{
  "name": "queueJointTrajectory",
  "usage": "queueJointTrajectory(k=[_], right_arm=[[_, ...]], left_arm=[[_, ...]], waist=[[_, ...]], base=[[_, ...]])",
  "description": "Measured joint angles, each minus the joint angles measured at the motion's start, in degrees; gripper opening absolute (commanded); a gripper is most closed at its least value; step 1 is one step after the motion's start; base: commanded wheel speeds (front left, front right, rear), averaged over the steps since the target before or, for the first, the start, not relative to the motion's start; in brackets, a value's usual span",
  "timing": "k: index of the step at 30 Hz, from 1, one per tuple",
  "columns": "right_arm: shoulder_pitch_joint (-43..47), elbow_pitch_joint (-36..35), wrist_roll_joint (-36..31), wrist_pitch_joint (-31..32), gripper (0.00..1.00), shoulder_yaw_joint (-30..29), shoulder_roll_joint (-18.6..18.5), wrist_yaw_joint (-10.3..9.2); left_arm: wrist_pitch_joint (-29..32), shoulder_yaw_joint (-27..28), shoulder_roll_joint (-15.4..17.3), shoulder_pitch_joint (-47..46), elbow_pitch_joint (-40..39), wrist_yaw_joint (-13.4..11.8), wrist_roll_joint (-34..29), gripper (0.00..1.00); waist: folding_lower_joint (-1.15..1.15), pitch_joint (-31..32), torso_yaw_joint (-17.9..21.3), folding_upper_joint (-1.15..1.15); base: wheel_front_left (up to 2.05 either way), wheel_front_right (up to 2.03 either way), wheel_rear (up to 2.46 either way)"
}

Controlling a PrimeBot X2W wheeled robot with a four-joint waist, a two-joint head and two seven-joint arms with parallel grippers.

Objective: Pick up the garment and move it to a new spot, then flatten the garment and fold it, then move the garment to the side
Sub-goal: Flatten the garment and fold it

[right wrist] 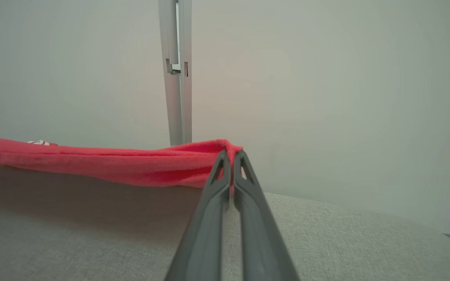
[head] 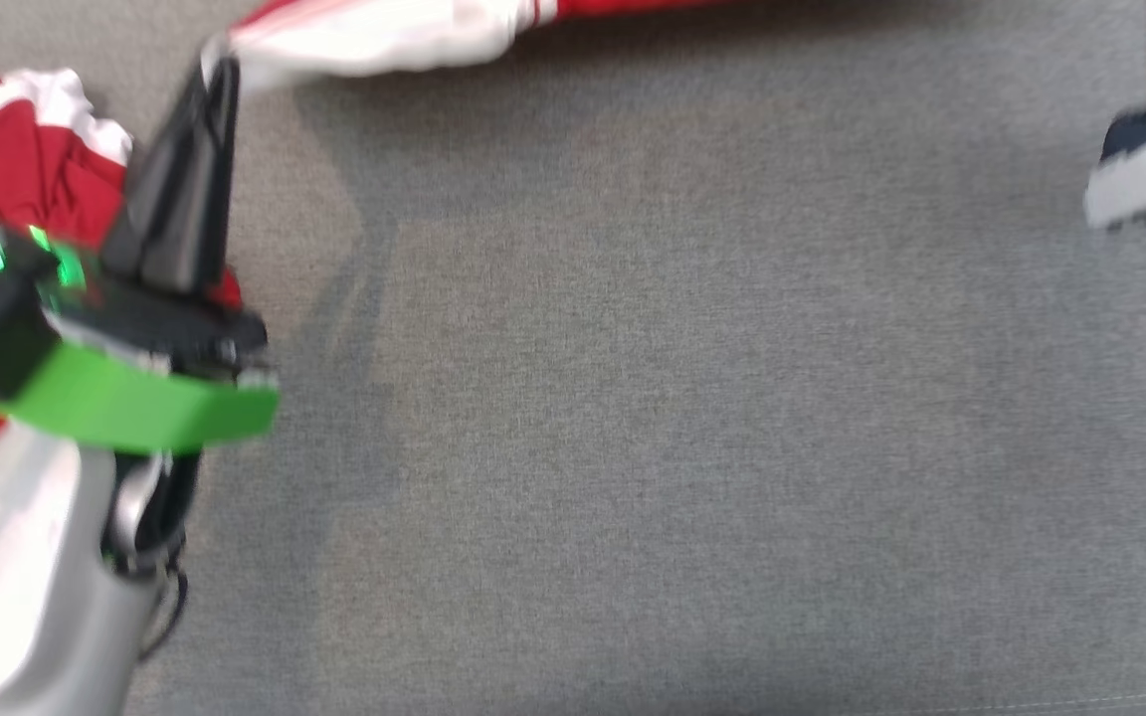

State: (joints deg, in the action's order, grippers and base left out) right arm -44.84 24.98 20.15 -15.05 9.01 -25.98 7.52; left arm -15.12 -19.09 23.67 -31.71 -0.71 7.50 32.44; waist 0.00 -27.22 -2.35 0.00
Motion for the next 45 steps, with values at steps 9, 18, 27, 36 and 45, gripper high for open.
queueJointTrajectory(k=[9,18,27,36,45], right_arm=[[19.84,-6.60,3.39,-0.01,0.00,-3.65,3.83,0.00],[32.29,-13.29,1.56,-0.01,0.00,-6.62,5.52,0.00],[38.74,-15.58,0.20,0.00,0.00,-9.67,6.83,0.00],[34.15,-9.05,-0.25,-0.01,0.00,-8.39,7.36,0.00],[26.49,-3.38,-1.21,-0.01,0.00,-8.35,7.67,0.00]], left_arm=[[0.00,1.38,-0.14,20.12,-4.24,0.01,1.33,0.00],[0.00,5.24,-5.77,34.71,-11.16,0.01,-2.67,0.00],[-0.01,5.95,-8.17,39.40,-11.58,0.00,-4.79,0.00],[0.00,2.75,-8.27,28.54,-2.88,0.01,-7.75,0.00],[-0.01,0.71,-8.18,13.78,5.06,0.00,-11.44,0.00]], waist=[[0.00,9.49,1.57,0.00],[0.00,15.73,3.47,0.00],[0.00,16.06,3.82,0.00],[0.00,12.79,3.85,0.00],[0.00,8.04,3.78,0.00]], base=[[0.00,0.00,0.00],[0.00,0.00,0.00],[0.00,0.00,0.00],[0.00,0.00,0.00],[0.00,0.00,0.00]])
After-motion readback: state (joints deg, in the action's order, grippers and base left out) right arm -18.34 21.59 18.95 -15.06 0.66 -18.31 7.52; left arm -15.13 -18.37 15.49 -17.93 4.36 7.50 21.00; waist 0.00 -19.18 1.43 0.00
